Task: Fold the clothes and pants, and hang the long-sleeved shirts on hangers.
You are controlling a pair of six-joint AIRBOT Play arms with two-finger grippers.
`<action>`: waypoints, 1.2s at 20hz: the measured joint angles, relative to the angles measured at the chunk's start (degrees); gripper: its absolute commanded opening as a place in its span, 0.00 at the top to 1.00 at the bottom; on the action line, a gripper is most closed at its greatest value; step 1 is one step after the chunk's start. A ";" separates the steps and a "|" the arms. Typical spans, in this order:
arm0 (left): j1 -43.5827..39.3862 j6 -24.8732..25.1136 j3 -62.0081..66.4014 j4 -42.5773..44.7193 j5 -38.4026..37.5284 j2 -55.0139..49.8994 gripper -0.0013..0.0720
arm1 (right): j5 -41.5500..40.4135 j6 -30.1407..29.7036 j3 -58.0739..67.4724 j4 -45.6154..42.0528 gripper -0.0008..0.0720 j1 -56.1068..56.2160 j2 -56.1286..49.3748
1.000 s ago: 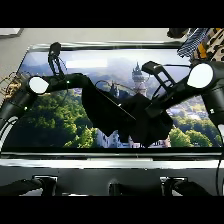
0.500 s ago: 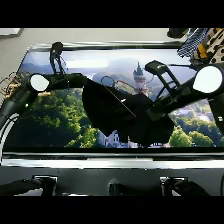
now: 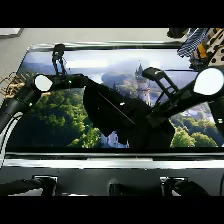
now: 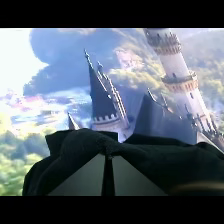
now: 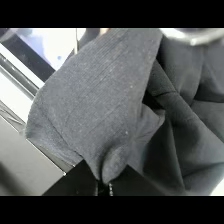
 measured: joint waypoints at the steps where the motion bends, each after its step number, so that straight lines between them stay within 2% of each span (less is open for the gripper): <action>1: 0.00 0.00 0.00 0.02 0.15 0.13 0.96 | -0.66 0.00 -0.92 -0.63 0.97 0.00 -0.15; 6: 0.00 -0.02 0.00 0.07 0.61 2.12 0.96 | -4.85 -0.83 -3.65 -1.90 0.97 0.00 -4.04; 11: 0.00 0.00 0.00 0.09 0.39 8.07 0.96 | -11.61 -3.04 -4.17 0.76 0.97 1.42 -10.25; 14: -0.02 0.48 -0.02 0.00 -4.48 13.60 0.96 | -17.75 -3.74 -4.04 1.40 0.97 4.61 -12.63; 16: -0.50 0.85 -1.60 0.00 -10.69 17.81 0.96 | -21.11 -3.61 -2.73 0.37 0.97 6.08 -13.33; 19: -2.82 0.09 -10.71 -0.31 -15.52 25.16 0.96 | -22.62 -2.32 1.79 -1.88 0.97 6.93 -13.64; 24: -9.01 -1.75 -28.57 -4.46 -8.63 32.26 0.94 | -18.01 -2.19 9.99 -3.26 0.97 7.37 -12.28</action>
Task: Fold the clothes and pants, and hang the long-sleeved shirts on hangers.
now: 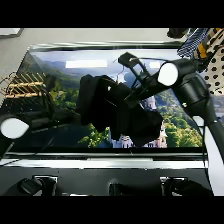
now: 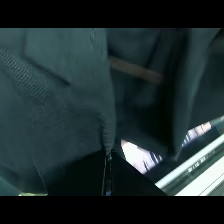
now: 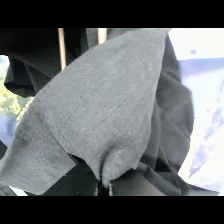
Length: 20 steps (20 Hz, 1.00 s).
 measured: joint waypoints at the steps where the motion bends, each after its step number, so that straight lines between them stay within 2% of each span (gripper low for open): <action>1: -1.40 0.02 -1.84 -0.66 1.75 0.09 0.83 | 0.94 -0.39 1.09 -0.26 0.97 0.02 0.48; 2: -2.47 0.04 -3.08 -0.96 3.13 -0.04 0.52 | 1.44 -0.44 2.10 -0.59 0.97 0.02 1.03; 3: -3.19 0.00 -3.91 -1.40 4.74 -0.09 0.27 | 1.81 -0.92 2.93 -0.90 0.97 0.02 1.49; 4: -3.41 -0.04 -4.33 -1.99 6.10 -0.09 0.22 | 2.05 -1.18 3.54 -1.16 0.97 -0.04 1.90; 7: -0.37 -0.35 -2.71 -4.22 6.01 -0.04 0.22 | 2.82 -3.26 4.59 -1.03 0.97 -1.70 2.75; 10: 6.86 3.19 2.56 -5.73 0.35 -0.04 0.23 | 2.91 -8.50 4.96 3.15 0.97 -5.40 3.10; 13: 15.39 10.95 8.31 -7.76 -5.73 -0.76 0.23 | 3.43 -19.26 5.07 9.64 0.96 -9.27 3.21; 16: 21.86 20.85 12.00 -10.91 -10.19 -2.78 0.26 | 6.51 -31.89 5.09 15.32 0.96 -11.54 2.51; 20: 25.24 31.50 14.05 -14.88 -17.79 -7.58 0.26 | 9.25 -39.95 5.09 19.19 0.96 -12.55 0.15</action>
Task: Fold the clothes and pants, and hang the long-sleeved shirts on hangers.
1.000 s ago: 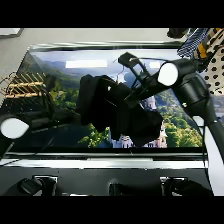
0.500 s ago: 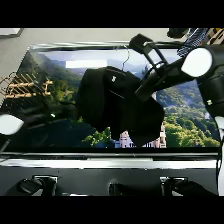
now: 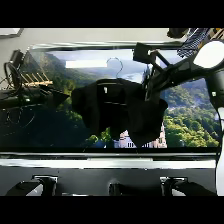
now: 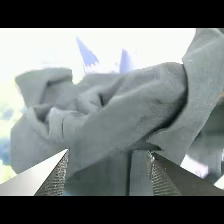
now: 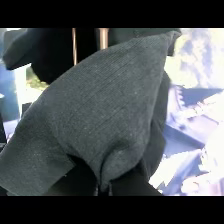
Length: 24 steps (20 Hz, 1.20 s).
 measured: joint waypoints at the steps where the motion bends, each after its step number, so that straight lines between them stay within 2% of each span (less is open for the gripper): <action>1: 0.09 3.04 0.20 -0.50 -2.19 -1.16 0.26 | 0.35 -1.31 0.00 0.74 0.96 -0.09 -0.72; 6: -1.66 20.65 0.68 -0.72 -5.99 -4.28 0.26 | 1.53 -5.66 0.00 3.63 0.96 -0.24 -3.58; 11: -3.98 29.55 0.74 -0.28 -5.92 -7.50 0.26 | 1.81 -7.41 0.00 4.94 0.96 -0.24 -4.48; 16: -5.51 33.46 0.74 -0.20 -3.02 -10.08 0.26 | 2.21 -7.82 0.00 6.27 0.96 -0.24 -4.63; 20: -5.73 34.38 0.76 -0.17 1.66 -10.75 0.27 | 2.47 -7.85 0.00 6.82 0.96 -0.26 -4.63; 24: -4.46 34.05 0.79 -0.13 2.10 -9.38 0.27 | 2.78 -7.87 0.00 6.49 0.96 -0.26 -4.63</action>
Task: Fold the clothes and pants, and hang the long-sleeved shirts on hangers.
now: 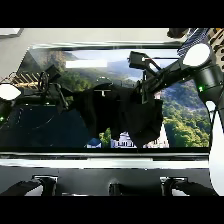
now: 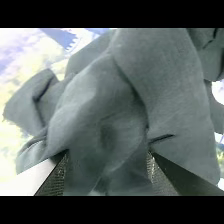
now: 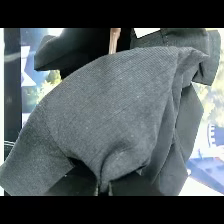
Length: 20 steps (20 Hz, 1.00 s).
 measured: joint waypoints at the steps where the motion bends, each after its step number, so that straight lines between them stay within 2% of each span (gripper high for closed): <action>1: 0.52 -0.68 0.00 0.00 -1.09 0.96 0.27 | 0.13 -0.02 0.00 -0.20 0.96 0.00 0.00; 7: 2.75 -1.60 0.02 1.29 -4.76 4.98 0.26 | 0.52 -0.13 0.00 -0.57 0.96 0.02 0.00; 14: -0.66 1.75 0.02 1.14 -1.88 -0.70 0.27 | 1.16 0.02 0.00 0.35 0.96 0.02 0.00; 15: -1.14 2.03 0.02 1.03 -1.16 -1.68 0.39 | 1.31 0.02 0.00 0.55 0.96 0.02 0.00; 16: -1.57 2.27 0.02 0.59 -0.57 -2.64 0.60 | 1.33 0.04 0.00 0.79 0.96 0.02 -0.02; 17: -1.88 2.62 0.02 0.09 -0.15 -3.37 0.66 | 1.36 0.04 0.00 0.81 0.96 0.02 0.00; 19: -2.23 3.13 0.02 -0.63 0.55 -4.13 0.95 | 1.38 0.42 0.00 1.01 0.96 0.02 0.00; 20: -2.34 3.91 0.02 -0.33 -0.17 -4.26 0.95 | 0.46 1.44 0.02 0.87 0.96 0.00 -0.02</action>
